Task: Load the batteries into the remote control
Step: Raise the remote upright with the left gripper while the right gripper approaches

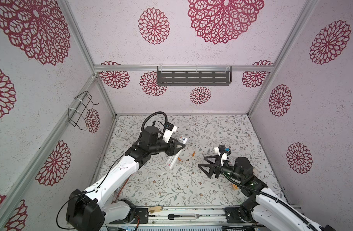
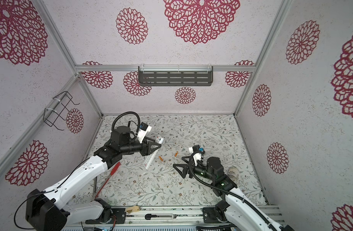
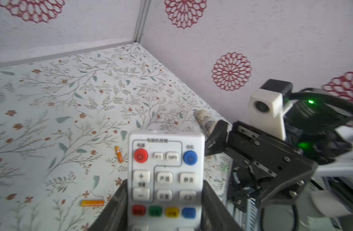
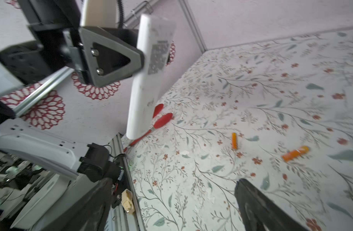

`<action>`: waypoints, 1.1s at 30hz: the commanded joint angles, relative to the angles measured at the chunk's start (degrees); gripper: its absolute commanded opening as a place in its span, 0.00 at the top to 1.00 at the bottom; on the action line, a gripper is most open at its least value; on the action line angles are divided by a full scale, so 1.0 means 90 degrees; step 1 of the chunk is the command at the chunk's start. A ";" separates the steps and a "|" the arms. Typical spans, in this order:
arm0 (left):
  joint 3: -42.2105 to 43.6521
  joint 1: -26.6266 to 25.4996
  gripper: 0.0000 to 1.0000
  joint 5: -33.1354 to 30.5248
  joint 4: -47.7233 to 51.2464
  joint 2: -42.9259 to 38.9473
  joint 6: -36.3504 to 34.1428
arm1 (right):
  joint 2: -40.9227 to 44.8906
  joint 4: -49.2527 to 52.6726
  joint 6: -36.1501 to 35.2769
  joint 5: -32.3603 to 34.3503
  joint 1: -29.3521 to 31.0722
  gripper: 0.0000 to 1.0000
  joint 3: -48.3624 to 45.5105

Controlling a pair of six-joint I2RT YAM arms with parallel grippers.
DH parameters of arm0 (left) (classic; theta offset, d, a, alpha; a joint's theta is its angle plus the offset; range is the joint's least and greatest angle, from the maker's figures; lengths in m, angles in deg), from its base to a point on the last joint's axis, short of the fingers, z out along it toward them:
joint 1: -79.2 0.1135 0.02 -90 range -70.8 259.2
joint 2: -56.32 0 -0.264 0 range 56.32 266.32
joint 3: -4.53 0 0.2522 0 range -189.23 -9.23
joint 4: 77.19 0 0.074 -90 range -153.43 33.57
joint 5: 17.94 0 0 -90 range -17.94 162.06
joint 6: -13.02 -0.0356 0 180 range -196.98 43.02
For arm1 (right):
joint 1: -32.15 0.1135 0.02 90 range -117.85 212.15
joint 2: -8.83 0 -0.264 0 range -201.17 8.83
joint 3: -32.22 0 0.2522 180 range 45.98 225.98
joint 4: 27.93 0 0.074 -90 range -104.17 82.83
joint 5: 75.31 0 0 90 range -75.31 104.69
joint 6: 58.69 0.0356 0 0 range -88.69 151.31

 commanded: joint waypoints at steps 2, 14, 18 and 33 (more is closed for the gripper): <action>0.0761 0.0328 0.73 0.1834 -0.2594 -0.0506 0.1365 | -0.0694 -0.1446 -0.0090 -0.0954 0.0443 0.01 0.0561; 0.2073 0.1036 0.77 0.2469 -0.8022 0.0000 0.4743 | -0.2655 -0.2217 -0.0349 -0.0473 0.1488 0.01 0.1691; 0.2100 0.1074 0.77 0.2436 -0.8053 -0.0004 0.4764 | -0.3003 -0.2391 -0.0305 -0.0221 0.1529 0.03 0.1856; 0.2122 0.1158 0.77 0.2259 -0.7536 -0.0091 0.4402 | -0.4273 -0.3762 0.0355 -0.0705 0.1905 0.25 0.2450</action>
